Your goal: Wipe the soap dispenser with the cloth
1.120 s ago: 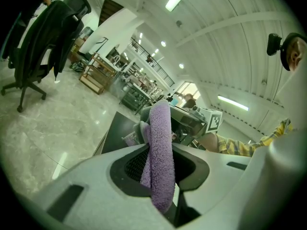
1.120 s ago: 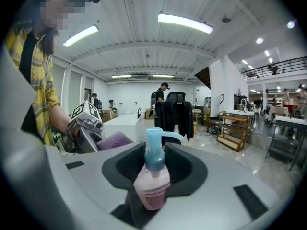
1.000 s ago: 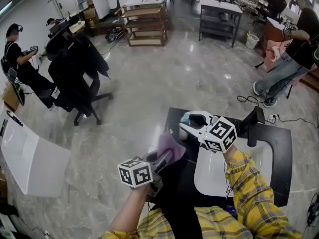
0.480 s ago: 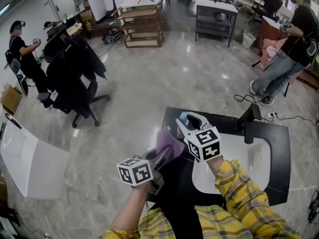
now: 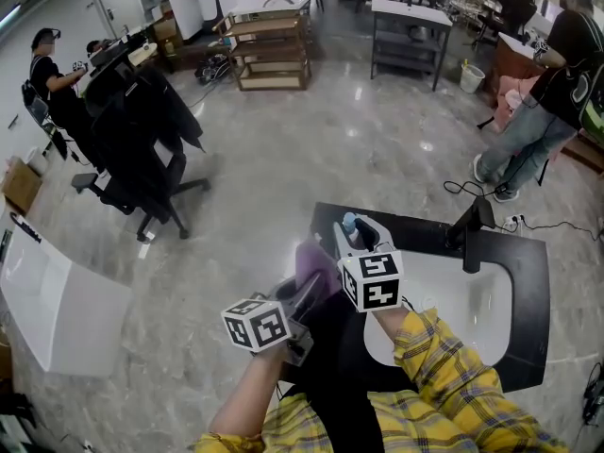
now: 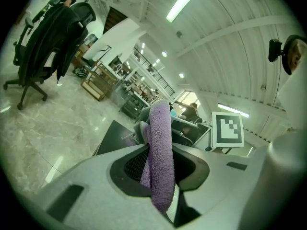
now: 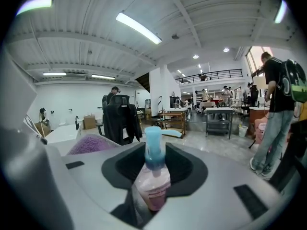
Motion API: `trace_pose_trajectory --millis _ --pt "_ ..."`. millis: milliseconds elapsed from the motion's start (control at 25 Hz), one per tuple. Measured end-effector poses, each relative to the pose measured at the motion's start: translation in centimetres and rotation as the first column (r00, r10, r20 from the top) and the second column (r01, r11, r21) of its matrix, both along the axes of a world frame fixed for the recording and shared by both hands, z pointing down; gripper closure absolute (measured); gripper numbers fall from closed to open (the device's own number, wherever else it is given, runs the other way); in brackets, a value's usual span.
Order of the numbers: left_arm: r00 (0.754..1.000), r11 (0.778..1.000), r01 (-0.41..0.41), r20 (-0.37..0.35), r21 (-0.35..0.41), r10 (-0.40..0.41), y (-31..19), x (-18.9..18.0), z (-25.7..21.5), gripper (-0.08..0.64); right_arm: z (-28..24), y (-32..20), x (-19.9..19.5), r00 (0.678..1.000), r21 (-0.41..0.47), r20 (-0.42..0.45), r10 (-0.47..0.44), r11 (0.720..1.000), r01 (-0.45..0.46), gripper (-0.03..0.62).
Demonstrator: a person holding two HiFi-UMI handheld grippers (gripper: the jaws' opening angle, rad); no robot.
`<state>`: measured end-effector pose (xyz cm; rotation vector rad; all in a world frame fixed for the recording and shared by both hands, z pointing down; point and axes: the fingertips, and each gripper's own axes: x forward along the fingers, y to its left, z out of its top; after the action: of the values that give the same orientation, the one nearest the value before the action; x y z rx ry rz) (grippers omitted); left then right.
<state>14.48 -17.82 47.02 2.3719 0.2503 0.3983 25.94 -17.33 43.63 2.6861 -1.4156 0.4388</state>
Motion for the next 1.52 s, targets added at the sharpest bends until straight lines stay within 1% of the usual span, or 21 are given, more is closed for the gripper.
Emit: trace_pose_trajectory --millis 120,200,280,440,560,720,1000,1200,1360,1520 --pt "1.0 1.0 -0.011 -0.023 -0.005 0.011 0.3 0.1 -0.6 0.485 -0.2 0.0 -0.4 0.999 0.002 0.005 -0.049 0.999 0.049 0.471" --pt "0.999 1.0 -0.021 -0.042 -0.009 0.021 0.6 0.3 -1.1 0.485 -0.7 0.6 -0.9 0.997 0.027 0.006 -0.077 0.997 0.077 0.438" --pt "0.997 0.999 -0.035 -0.068 -0.012 0.034 0.9 0.6 -1.7 0.485 -1.2 1.9 -1.5 0.997 0.057 -0.009 -0.081 0.995 0.081 0.425" --pt "0.99 0.998 -0.053 -0.131 -0.019 0.05 1.1 1.6 -3.4 0.485 -1.9 5.6 -1.6 0.999 0.126 -0.049 -0.02 0.992 0.026 0.425" --pt "0.985 0.996 -0.082 -0.154 -0.021 0.078 1.6 2.5 -4.1 0.483 -2.1 7.6 -1.2 0.998 0.146 -0.054 0.023 0.989 -0.015 0.428" --pt "0.987 0.994 -0.105 -0.124 -0.032 0.101 2.3 3.1 -3.0 0.483 -1.5 9.1 -0.7 0.998 0.134 -0.026 0.056 0.99 -0.052 0.437" --pt "0.992 0.993 -0.099 -0.084 -0.058 0.094 2.9 3.3 -0.9 0.485 0.1 10.7 -0.5 0.997 0.112 0.017 0.08 0.99 -0.082 0.451" --pt "0.995 0.994 -0.087 -0.049 -0.069 0.084 3.0 3.0 1.1 0.483 1.2 11.0 -0.6 0.996 0.105 0.043 0.08 0.991 -0.084 0.457" --pt "0.997 0.992 -0.08 -0.017 -0.102 0.079 2.6 2.8 2.1 0.484 1.5 10.7 -0.8 0.996 0.09 0.054 0.076 0.993 -0.08 0.463" --pt "0.997 0.989 -0.061 0.033 -0.133 0.066 2.2 2.6 3.6 0.484 2.0 10.4 -1.0 0.996 0.078 0.062 0.061 0.995 -0.066 0.466"
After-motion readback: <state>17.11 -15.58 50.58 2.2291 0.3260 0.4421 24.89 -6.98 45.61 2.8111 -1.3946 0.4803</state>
